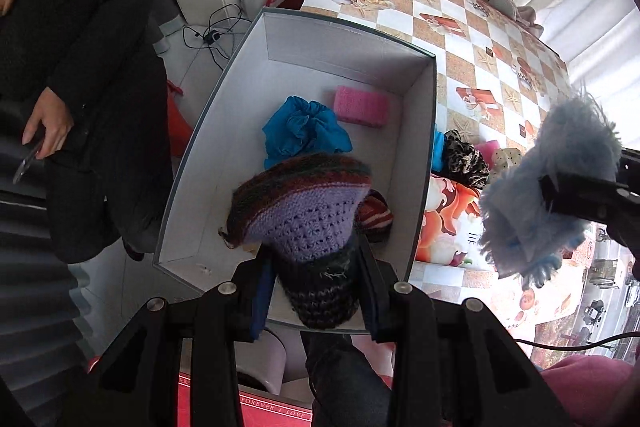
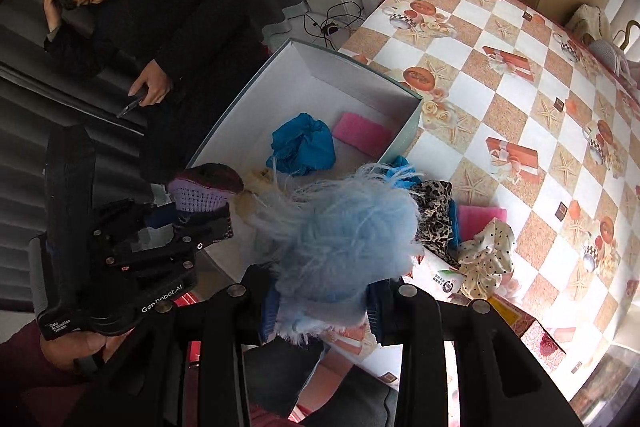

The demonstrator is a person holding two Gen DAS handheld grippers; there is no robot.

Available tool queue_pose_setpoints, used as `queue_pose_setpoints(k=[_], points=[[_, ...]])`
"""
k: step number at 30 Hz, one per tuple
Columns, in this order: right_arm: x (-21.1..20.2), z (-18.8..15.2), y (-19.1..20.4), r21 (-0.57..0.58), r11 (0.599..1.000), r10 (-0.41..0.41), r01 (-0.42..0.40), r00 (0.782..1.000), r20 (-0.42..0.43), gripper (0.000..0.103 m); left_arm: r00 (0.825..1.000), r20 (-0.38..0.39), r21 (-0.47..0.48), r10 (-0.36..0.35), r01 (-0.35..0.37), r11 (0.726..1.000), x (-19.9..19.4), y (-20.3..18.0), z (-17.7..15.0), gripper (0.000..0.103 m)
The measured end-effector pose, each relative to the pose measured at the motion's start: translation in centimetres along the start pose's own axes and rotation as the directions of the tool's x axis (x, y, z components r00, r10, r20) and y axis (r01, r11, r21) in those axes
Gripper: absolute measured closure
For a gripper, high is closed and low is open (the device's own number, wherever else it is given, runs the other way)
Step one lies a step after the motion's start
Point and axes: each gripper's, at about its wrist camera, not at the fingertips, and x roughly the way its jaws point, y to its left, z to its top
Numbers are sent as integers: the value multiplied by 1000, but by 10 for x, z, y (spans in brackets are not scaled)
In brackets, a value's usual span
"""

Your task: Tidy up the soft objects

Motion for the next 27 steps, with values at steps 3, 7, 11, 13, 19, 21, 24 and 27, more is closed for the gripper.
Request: queue_pose_setpoints(k=[3, 7, 11, 13, 19, 21, 24, 27], points=[[7, 6, 11, -38, 999, -6, 5, 1000, -14, 66, 1000, -1, -20, -3, 3, 1000, 1, 7, -2, 62], [13, 14, 21, -81, 997, -13, 10, 1000, -27, 66, 1000, -3, -35, -2, 2, 999, 3, 12, -4, 62], [18, 19, 29, -117, 993, -22, 18, 999, -37, 66, 1000, -11, -44, -2, 1, 999, 6, 14, -7, 62], [20, 21, 31, -126, 992, -26, 21, 999, -41, 66, 1000, -12, -48, -1, 0, 999, 7, 16, -8, 62], [24, 24, 34, -141, 990, -31, 25, 998, -46, 66, 1000, -9, -54, 3, -4, 999, 7, 19, -8, 62], [23, 24, 33, -141, 990, -31, 25, 998, -47, 66, 1000, -9, -50, 5, -6, 999, 7, 19, -7, 62], [24, 24, 32, -138, 990, -33, 26, 998, -49, 66, 1000, -9, -46, 4, -4, 999, 7, 19, -7, 62], [24, 23, 31, -135, 990, -35, 28, 998, -52, 66, 1000, -8, -46, 4, -4, 999, 7, 19, -6, 62]])
